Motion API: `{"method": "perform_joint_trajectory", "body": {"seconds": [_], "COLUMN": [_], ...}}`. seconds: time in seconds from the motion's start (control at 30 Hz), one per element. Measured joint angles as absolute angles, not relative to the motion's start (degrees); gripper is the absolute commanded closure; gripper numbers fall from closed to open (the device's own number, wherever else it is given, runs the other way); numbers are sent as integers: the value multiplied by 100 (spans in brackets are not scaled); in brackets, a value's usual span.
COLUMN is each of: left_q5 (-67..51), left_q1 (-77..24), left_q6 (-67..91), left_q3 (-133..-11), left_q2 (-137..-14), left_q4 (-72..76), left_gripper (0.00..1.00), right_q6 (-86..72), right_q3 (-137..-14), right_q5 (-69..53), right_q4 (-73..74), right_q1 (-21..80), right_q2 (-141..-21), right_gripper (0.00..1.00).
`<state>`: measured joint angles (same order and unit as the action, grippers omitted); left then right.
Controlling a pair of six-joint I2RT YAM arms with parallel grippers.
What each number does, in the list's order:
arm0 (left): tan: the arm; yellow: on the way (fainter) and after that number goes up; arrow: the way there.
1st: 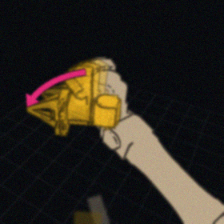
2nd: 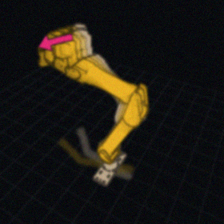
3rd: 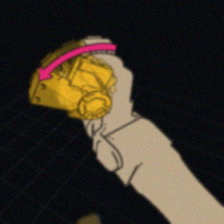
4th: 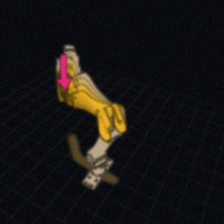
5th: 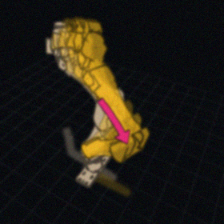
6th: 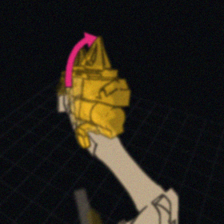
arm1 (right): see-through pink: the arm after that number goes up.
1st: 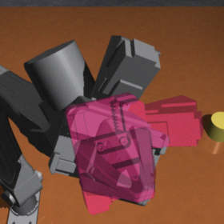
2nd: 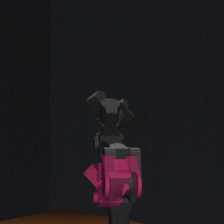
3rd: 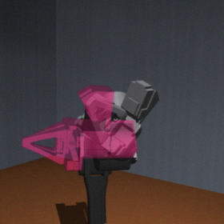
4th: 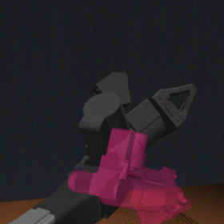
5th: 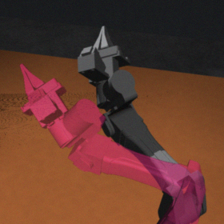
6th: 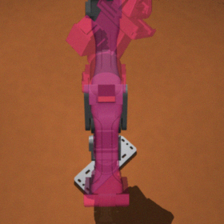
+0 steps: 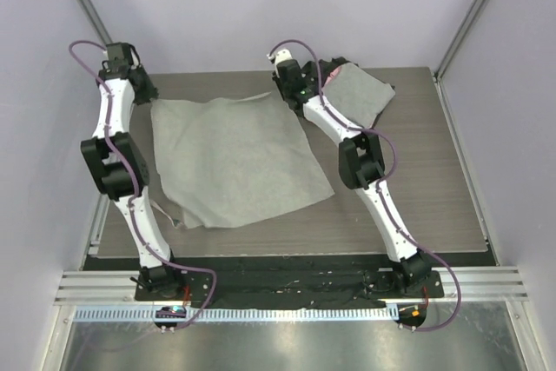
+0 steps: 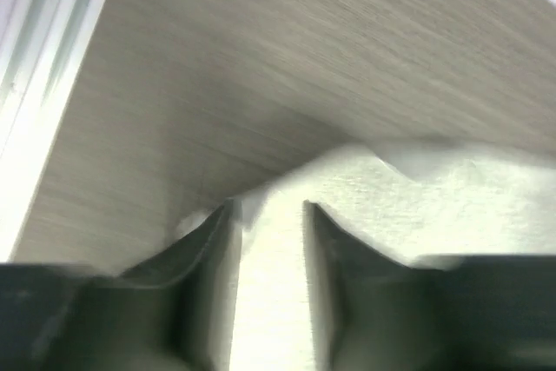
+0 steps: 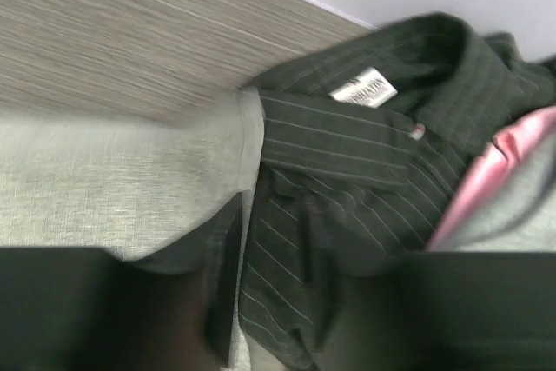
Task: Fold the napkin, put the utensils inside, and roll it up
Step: Flatten the napkin out
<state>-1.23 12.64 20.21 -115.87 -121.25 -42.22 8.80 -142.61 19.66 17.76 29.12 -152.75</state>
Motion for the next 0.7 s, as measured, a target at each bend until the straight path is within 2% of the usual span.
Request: {"method": "perform_joint_trajectory", "body": {"seconds": [0.03, 0.1, 0.2, 0.3, 0.53, 0.7], "left_q5": [-152, -161, -161, -163, -246, -351], "left_q1": [1260, 1249, 1243, 1245, 1232, 1186], "left_q6": [1970, 1909, 1909, 1933, 1905, 1756], "left_q3": [-11828, -12086, -11972, -11454, -10923, -10488], "left_q2": [-12315, -12505, -12381, -11966, -11089, -10394], "left_q4": [-4237, -4300, -4303, -4259, -4366, -4523], "left_gripper": [26, 16, 6, 3, 1, 1], "right_q6": [869, 816, 810, 773, 414, -185], "right_q3": [-14145, -14114, -14011, -13273, -11528, -10326], "right_q5": [1876, 1719, 1498, 1278, 729, 480], "right_q4": [1601, 1286, 954, 808, 1083, 1264], "right_q1": [2912, 2912, 2912, 2912, 3037, 3548], "right_q2": [-15275, -15275, -15098, -14477, -12497, -11257], "right_gripper": [20, 13, 12, 12, 17, 17]}}
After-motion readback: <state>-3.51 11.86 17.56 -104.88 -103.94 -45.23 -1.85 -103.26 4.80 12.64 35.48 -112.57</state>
